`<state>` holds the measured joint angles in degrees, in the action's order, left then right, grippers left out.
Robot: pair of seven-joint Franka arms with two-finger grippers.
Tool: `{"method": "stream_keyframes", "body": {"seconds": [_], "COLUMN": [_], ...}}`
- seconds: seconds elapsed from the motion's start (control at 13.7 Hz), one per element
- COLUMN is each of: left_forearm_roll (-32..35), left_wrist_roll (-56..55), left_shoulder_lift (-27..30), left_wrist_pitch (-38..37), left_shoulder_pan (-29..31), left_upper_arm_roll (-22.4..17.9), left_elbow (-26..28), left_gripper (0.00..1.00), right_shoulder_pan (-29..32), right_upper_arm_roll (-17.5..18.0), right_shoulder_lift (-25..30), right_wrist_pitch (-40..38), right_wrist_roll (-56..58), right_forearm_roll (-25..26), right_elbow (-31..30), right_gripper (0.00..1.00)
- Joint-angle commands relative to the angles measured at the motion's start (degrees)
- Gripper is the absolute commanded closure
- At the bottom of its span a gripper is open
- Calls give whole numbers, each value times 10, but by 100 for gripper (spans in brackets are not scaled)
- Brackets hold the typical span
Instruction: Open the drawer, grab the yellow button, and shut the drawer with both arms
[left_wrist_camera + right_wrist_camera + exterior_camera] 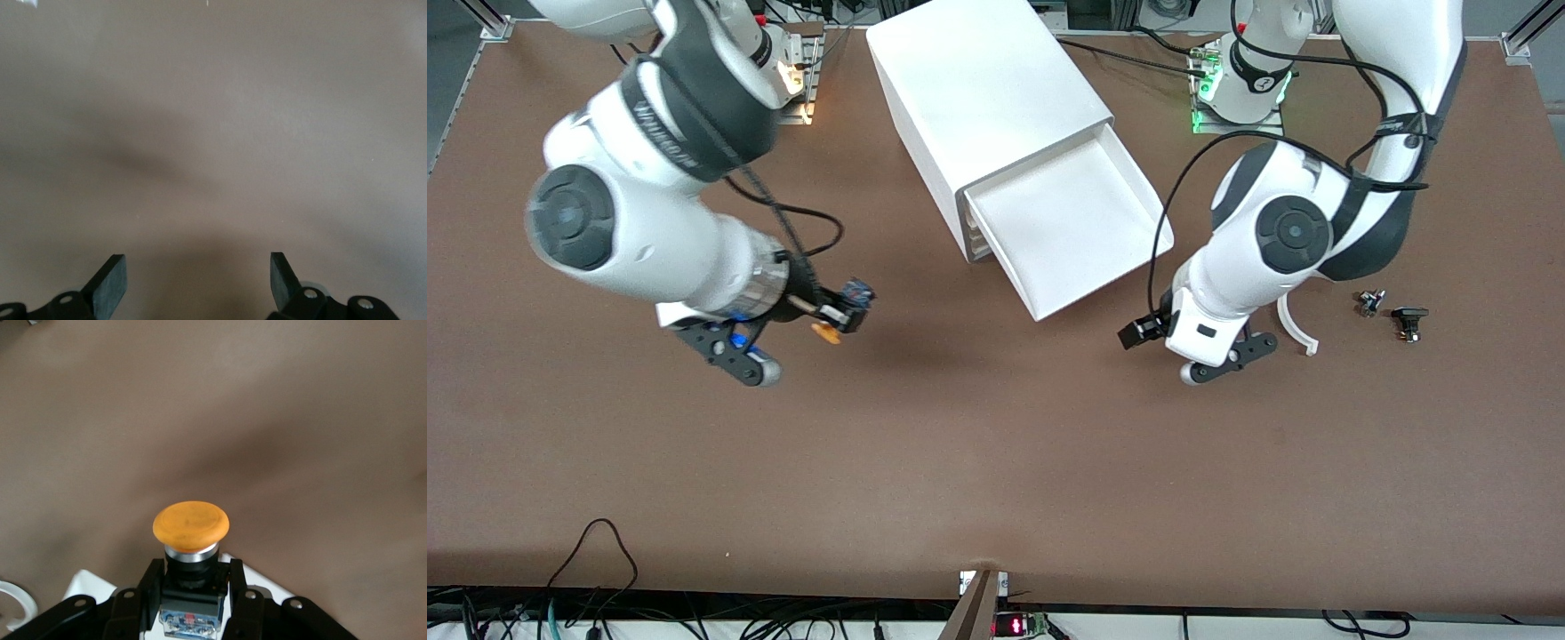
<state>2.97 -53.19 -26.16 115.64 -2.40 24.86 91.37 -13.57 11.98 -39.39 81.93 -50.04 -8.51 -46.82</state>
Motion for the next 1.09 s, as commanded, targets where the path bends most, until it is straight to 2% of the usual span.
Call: {"method": "stream_keyframes", "body": {"seconds": [0.0,0.22,0.58,0.8,1.02], "left_forearm_roll": [15,16,16,16,16], "left_wrist_roll": [-55,-82,-117,-120,-135], "left_shoulder_lift": [16,23,28,44,47], "left_wrist_pitch": [26,26,22,20,20], "left_shoulder_pan": [-8,-21,-21,-20,-21], "left_upper_arm_roll": [11,13,71,94,127], "left_elbow": [42,64,98,122,137], "left_gripper": [5,2,2,2,2], "right_shoulder_pan": [57,97,133,134,137], "right_upper_arm_roll": [8,1,-36,-66,-101], "right_shoulder_lift": [19,33,49,48,48], "right_wrist_pitch": [-34,-56,-31,34,148], "right_wrist_roll": [146,289,421,473,535], "right_forearm_roll": [2,63,87,95,95], "right_elbow": [-18,-49,-121,-184,-286], "right_gripper": [100,100,100,100,100]}}
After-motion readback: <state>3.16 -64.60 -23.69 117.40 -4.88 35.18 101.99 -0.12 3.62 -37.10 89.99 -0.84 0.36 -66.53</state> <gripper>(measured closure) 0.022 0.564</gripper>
